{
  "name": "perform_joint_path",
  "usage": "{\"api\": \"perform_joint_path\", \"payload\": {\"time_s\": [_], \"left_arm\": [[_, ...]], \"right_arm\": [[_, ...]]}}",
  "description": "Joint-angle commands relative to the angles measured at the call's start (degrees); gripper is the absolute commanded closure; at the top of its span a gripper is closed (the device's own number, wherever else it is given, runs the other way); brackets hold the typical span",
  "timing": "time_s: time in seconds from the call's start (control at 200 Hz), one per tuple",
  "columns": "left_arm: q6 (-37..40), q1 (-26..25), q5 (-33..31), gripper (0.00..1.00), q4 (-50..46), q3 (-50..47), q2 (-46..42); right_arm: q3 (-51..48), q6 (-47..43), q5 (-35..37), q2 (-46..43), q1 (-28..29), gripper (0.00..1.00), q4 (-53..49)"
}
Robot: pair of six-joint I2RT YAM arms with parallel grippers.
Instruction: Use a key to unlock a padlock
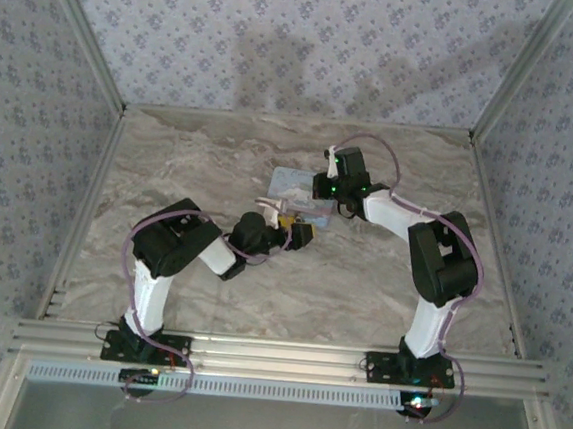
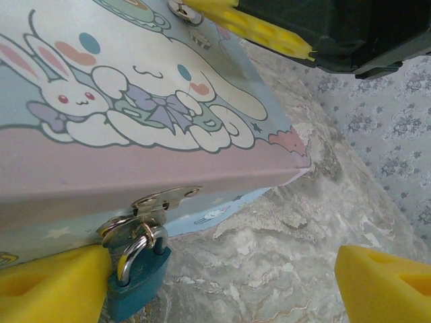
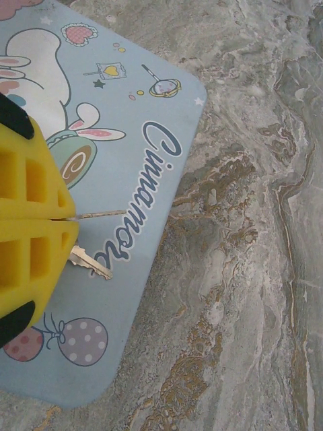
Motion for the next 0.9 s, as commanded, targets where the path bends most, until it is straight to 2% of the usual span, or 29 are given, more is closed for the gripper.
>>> {"api": "perform_joint_path", "payload": {"time_s": [0.0,0.155,0.25,0.375,0.46,0.525,0.72,0.894], "left_arm": [[-1.8,0.4,1.5,0.18,-2.8,0.0,0.7],[-1.7,0.6,3.6,0.27,-6.1,1.9,2.1],[0.4,0.3,4.3,0.29,-12.8,4.0,1.6],[2.1,-0.7,3.6,0.23,-18.1,5.4,0.5],[3.1,-1.4,0.5,0.17,-21.5,5.8,-0.4],[3.3,-1.7,-0.7,0.16,-21.3,5.5,-0.6],[0.8,-2.3,2.3,0.24,-18.5,5.9,1.1],[0.1,-3.2,1.0,0.20,-15.6,4.7,1.1]], "right_arm": [[-1.6,0.2,0.5,-0.2,-0.1,1.00,-3.2],[-1.6,0.2,0.7,-0.4,-0.2,1.00,-3.2],[-1.8,0.2,0.7,-0.5,-0.2,1.00,-3.1],[-1.8,0.2,0.6,-0.4,-0.3,1.00,-3.0],[-2.0,0.3,0.6,-0.5,-0.1,1.00,-2.9],[-2.1,0.4,0.6,-0.6,-0.1,1.00,-2.8],[-2.3,0.5,0.9,-0.7,-0.2,1.00,-2.5],[-2.5,0.4,1.0,-1.0,-0.2,1.00,-2.4]]}}
